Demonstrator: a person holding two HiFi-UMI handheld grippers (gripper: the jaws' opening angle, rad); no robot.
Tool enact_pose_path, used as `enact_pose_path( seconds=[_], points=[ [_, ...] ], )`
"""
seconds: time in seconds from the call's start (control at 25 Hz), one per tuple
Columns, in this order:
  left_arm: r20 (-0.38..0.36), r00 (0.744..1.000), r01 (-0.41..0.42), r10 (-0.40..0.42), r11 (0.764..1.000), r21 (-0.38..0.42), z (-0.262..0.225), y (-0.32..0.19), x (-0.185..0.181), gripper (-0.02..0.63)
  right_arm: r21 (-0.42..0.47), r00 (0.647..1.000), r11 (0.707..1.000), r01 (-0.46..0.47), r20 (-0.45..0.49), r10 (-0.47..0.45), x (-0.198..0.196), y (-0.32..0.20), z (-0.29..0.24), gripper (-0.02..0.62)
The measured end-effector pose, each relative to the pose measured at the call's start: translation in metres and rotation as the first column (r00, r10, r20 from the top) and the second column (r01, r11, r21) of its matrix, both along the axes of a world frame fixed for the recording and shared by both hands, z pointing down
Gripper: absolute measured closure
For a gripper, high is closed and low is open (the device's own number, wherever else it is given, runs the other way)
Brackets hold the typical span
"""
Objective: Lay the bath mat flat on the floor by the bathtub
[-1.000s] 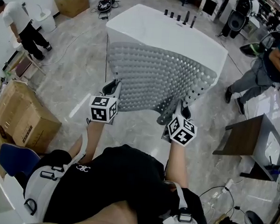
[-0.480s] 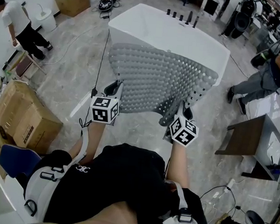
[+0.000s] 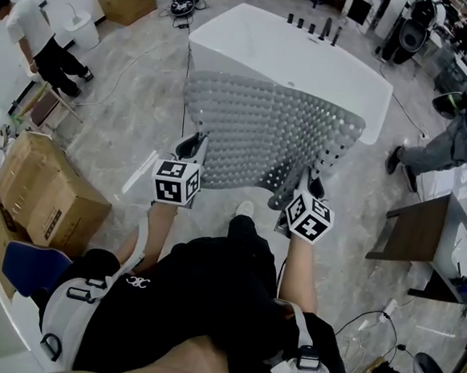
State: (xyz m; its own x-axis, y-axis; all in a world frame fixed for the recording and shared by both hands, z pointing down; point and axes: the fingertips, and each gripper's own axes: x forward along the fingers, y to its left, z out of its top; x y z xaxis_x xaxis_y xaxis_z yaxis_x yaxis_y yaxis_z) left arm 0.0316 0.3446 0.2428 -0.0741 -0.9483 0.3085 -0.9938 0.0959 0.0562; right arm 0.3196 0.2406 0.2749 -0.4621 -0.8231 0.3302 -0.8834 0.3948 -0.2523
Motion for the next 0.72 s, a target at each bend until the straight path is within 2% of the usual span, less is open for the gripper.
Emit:
enact_pose_path(
  seconds=[0.36,0.72],
  points=[
    [-0.004,1.0,-0.003,0.002,1.0,-0.021,0.02,-0.038,-0.034,0.551,-0.013,1.0,1.0,-0.001,-0.009,0.001,-0.028,-0.042,0.018,0.529],
    [0.02,1.0,-0.007,0.008,1.0,-0.025,0.015,-0.125,-0.084,0.551,-0.016,1.0,1.0,-0.004,0.012,0.004,-0.077,-0.129,0.019,0.528]
  ],
)
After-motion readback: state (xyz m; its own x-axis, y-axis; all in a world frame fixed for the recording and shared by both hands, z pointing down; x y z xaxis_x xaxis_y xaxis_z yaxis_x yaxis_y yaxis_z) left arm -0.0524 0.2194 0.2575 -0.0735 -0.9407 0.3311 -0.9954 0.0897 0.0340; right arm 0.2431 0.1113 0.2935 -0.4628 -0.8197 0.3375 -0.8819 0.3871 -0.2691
